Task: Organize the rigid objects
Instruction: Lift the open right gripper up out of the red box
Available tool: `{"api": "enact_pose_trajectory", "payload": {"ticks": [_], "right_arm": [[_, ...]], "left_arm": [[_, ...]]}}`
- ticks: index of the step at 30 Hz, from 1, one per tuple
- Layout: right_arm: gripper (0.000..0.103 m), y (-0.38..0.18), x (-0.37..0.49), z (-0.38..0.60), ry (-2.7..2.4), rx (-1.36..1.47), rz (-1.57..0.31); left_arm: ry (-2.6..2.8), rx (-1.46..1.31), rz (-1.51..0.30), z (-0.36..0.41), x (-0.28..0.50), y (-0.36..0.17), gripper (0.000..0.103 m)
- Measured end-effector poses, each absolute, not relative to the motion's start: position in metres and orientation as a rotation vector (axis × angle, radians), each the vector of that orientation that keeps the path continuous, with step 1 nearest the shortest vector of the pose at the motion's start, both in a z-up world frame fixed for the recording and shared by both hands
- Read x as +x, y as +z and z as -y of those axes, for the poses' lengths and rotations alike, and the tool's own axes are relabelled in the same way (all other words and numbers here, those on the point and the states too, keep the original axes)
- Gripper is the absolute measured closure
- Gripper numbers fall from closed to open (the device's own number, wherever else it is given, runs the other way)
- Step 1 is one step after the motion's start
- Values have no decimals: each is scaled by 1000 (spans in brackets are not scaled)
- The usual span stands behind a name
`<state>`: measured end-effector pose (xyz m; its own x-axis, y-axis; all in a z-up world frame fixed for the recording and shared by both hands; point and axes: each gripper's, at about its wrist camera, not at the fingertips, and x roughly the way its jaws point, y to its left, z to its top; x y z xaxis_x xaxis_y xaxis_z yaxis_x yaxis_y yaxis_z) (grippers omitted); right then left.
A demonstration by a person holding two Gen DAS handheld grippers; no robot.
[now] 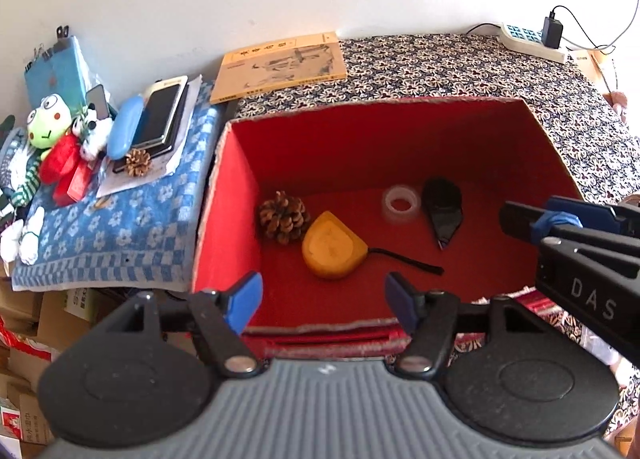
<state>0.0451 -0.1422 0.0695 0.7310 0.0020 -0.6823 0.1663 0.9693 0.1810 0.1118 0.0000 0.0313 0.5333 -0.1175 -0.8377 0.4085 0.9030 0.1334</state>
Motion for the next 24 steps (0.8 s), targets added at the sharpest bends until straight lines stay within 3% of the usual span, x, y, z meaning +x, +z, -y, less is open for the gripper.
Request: {"api": "enact_pose_trajectory", "payload": {"ticks": [24], "right_arm": [[88,62,5,143,-23,340,-717]], "left_arm": [[-377,339,-1026,-10,70,23,35]]}}
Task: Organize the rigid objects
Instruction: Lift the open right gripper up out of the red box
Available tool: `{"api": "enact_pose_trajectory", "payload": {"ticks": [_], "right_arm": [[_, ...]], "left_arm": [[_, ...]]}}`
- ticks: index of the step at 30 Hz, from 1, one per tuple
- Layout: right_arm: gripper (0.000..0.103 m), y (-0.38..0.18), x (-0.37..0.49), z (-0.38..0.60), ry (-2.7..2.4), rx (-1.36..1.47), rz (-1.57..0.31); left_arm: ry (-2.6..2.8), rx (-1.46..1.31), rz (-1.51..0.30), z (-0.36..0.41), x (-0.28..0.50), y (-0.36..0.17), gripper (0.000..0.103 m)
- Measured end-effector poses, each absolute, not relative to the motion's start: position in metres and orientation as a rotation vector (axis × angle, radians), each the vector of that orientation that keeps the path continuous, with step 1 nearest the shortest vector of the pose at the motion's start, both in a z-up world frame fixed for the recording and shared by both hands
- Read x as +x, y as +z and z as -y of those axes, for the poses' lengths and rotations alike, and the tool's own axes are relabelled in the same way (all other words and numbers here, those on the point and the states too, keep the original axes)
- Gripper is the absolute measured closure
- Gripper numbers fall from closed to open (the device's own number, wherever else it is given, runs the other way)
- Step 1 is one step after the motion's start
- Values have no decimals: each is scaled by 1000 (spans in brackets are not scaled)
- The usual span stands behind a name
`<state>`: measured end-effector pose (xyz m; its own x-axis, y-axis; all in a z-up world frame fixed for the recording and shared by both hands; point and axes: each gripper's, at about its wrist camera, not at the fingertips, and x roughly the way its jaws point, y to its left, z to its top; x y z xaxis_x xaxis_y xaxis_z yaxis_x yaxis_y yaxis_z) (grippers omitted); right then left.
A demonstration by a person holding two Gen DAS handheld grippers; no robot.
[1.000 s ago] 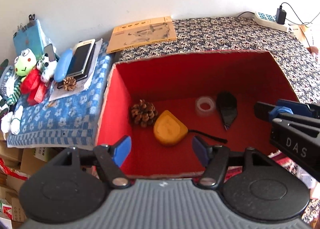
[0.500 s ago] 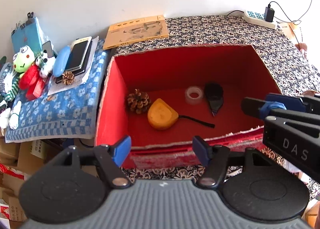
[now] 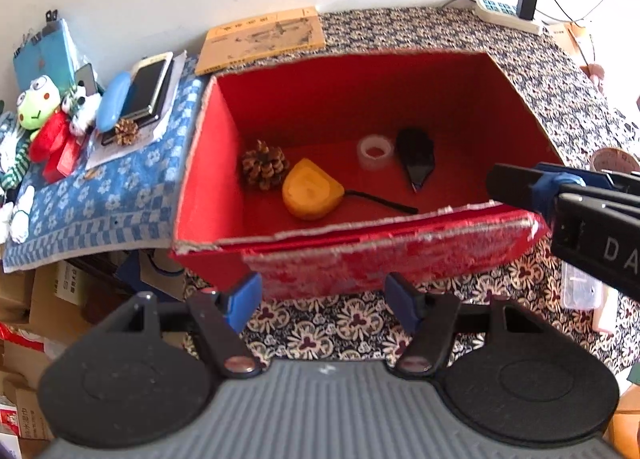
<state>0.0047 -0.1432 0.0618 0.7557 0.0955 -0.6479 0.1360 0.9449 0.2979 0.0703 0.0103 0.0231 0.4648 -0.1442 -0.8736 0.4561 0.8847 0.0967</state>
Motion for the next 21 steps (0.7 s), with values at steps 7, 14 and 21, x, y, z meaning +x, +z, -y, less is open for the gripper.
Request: {"api": "enact_pose_trajectory", "payload": {"ticks": [7,14,21], "right_arm": [[88,51,-1,145,20,367,-732],[88,44,-5,150,82,390,-730],[89,28,-5,158,103,419,-773]], "left_arm": [[-394,345,-1081,-9,68,6,35],[-430,335,-1111,-10,67,-6,35],[-465,318,-1137,-12,68,-17,35]]}}
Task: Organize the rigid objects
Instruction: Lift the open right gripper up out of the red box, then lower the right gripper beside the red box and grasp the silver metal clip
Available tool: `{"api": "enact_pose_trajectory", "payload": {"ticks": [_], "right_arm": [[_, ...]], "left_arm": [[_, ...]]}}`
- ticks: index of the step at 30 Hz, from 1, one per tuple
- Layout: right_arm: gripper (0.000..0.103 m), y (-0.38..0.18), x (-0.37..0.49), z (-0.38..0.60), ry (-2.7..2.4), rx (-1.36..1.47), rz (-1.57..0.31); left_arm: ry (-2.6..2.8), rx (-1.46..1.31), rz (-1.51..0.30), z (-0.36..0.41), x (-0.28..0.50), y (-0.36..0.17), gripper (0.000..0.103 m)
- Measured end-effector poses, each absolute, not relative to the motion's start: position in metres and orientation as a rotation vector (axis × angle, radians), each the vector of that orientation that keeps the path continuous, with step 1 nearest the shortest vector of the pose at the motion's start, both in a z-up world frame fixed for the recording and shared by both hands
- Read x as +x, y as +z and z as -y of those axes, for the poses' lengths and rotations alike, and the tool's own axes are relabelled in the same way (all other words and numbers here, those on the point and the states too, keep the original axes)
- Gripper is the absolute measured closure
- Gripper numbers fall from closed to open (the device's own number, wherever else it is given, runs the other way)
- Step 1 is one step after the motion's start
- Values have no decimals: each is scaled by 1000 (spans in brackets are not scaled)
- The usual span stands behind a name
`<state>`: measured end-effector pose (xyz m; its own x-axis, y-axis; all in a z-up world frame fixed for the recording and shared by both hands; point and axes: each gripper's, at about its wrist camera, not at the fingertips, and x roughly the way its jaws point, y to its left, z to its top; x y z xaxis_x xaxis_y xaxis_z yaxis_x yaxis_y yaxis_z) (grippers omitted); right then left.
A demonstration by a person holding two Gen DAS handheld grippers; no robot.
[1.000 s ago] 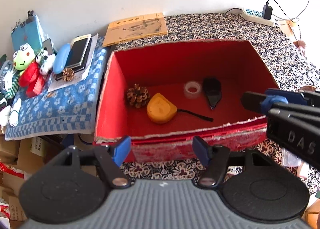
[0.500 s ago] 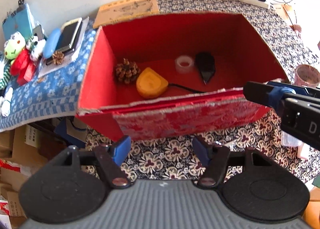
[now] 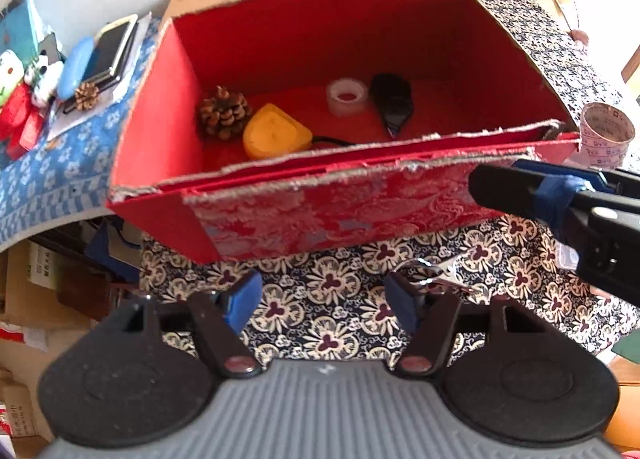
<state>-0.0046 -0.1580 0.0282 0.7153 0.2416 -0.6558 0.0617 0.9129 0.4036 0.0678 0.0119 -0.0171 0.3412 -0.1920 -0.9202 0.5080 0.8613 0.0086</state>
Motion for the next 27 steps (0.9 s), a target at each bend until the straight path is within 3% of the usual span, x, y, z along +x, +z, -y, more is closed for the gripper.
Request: {"api": "enact_pose_trajectory", "payload": {"ticks": [18,27], "right_arm": [[89,-24,6,170,92,473,-945],[89,-40,29,167,201,420,-982]], "left_arm": [[-651,95,-1319,-27,62,-75,31],[-735,18,-1290,-36,49,-81,31]]}}
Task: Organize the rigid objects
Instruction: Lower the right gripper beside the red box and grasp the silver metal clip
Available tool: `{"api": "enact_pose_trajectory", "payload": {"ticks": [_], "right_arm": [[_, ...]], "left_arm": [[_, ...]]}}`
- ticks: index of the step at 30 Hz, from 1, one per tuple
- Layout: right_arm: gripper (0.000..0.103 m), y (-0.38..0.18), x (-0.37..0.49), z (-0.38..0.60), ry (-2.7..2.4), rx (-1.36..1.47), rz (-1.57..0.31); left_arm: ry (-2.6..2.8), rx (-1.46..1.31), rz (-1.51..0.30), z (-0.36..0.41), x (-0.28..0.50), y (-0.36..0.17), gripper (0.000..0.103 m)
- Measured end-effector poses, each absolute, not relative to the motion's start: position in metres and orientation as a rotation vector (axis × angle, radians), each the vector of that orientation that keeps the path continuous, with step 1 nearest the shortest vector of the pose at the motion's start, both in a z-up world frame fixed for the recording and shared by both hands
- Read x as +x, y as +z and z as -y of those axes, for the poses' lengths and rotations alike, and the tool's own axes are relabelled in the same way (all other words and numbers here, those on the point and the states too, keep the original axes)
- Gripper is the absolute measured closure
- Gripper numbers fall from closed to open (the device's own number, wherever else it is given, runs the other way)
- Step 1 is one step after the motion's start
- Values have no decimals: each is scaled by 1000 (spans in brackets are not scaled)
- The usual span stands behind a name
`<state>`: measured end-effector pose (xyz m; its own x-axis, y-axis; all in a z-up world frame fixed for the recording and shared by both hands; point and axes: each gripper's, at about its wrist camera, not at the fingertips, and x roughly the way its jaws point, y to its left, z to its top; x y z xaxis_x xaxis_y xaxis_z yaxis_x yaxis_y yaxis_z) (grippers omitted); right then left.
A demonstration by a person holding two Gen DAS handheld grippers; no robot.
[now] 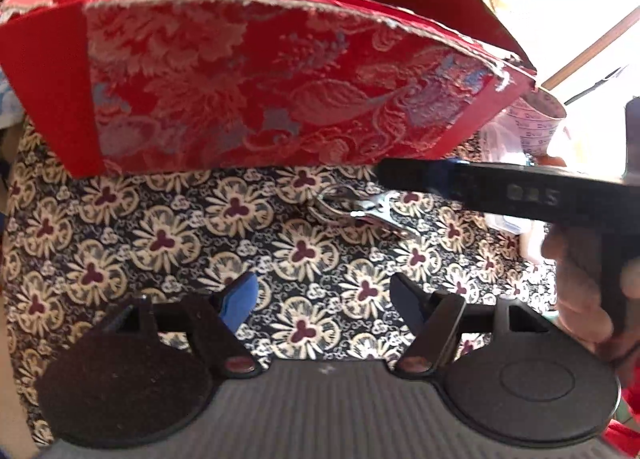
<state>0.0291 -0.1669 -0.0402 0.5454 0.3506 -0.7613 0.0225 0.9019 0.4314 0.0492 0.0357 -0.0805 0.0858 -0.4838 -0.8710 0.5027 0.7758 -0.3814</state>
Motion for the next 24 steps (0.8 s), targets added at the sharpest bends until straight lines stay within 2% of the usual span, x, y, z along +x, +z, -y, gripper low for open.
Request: {"api": "enact_pose_trajectory", "payload": {"ticks": [7,24], "right_arm": [[89,-53,36,176,257,447,-1059],[86,-66,39,191,379,795,-1200]], "left_arm": [[-792,-40,-1261,-37,38,-84,31],[-837,-54,-1252,-4,44,-92,31]]}}
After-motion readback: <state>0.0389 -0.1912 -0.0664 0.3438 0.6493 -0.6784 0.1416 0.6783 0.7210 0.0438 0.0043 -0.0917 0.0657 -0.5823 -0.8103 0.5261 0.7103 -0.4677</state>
